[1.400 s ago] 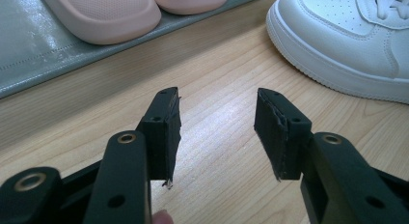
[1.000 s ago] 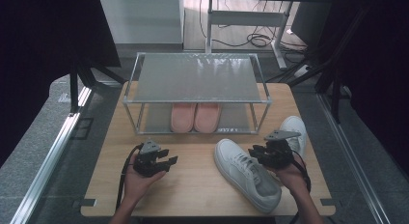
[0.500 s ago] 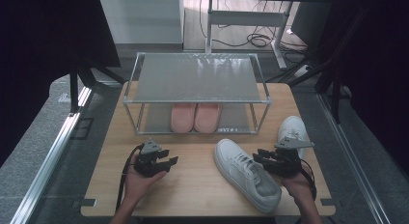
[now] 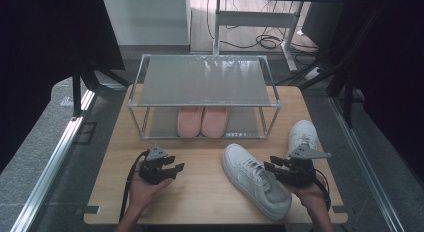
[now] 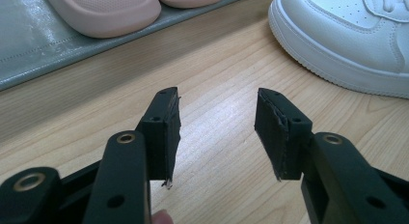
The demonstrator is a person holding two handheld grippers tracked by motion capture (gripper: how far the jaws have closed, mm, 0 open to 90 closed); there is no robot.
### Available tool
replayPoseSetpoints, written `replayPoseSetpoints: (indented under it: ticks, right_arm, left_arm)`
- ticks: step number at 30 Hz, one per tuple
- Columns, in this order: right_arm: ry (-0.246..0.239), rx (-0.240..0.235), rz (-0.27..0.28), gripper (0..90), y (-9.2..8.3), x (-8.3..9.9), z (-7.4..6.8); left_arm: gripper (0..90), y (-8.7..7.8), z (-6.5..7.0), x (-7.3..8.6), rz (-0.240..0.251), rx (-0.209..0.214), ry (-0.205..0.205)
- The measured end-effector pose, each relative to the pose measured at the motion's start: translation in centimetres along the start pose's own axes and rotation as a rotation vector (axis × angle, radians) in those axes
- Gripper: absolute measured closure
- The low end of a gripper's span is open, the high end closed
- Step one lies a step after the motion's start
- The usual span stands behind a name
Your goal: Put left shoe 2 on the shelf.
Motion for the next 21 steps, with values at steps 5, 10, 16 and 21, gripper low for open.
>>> replayPoseSetpoints:
  ticks: [5,10,16,21]
  right_arm:
    - [-0.002,-0.006,0.004,61.6,-0.2,0.3,-0.1]
    - [-0.008,-0.01,-0.005,60.0,-0.3,0.6,-0.3]
    - [-0.012,-0.007,-0.025,57.7,-0.1,1.2,-0.4]
    - [-0.018,0.003,-0.041,56.8,0.5,1.4,-0.3]
  left_arm:
    - [52.1,0.1,0.0,0.0,-0.002,0.0,0.0]
    - [52.1,0.0,-0.1,0.0,-0.003,0.0,0.0]
    - [52.0,0.0,-0.1,0.1,-0.002,0.004,-0.002]
    - [52.0,0.0,-0.1,0.1,-0.004,0.005,-0.001]
Point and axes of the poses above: each handheld gripper's, and its own axes: y roughly forward along the jaws, x roughly out of its underside, z roughly to its right, the point moved 7 cm from there along y, roughly forward along the jaws, and after that the axes turned 3 degrees about y, right-handed, at the moved point
